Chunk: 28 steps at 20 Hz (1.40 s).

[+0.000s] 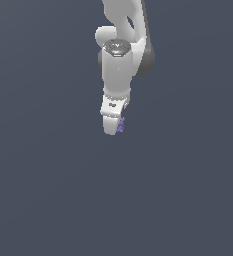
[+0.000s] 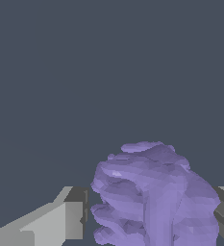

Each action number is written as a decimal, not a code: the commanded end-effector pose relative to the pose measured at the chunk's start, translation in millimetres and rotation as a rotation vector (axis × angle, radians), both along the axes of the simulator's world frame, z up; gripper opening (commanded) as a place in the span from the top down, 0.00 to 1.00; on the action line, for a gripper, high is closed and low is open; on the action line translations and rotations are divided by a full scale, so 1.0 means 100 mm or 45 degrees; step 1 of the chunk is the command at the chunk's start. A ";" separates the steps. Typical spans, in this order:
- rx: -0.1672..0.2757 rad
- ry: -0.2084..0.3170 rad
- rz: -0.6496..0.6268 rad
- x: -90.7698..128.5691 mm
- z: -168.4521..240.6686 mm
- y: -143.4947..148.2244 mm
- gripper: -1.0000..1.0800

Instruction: Pick up the object and move it to a goal position.

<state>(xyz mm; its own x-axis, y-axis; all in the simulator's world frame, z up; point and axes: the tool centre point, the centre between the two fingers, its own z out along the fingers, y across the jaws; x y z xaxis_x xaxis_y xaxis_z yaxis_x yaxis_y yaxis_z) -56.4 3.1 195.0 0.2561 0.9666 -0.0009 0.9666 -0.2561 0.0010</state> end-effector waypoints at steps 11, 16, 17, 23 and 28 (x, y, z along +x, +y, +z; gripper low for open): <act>0.001 0.001 0.000 0.08 1.30 0.59 1.00; 0.002 0.001 -0.001 0.12 1.73 0.78 1.00; 0.002 0.001 -0.001 0.13 1.79 0.81 1.00; 0.002 0.001 -0.002 0.18 2.10 0.94 1.00; 0.001 0.001 -0.003 0.20 2.21 0.99 1.00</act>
<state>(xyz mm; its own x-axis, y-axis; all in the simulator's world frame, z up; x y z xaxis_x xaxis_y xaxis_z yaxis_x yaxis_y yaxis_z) -37.1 101.1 413.4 0.2580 0.9662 0.0003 0.9662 -0.2580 0.0007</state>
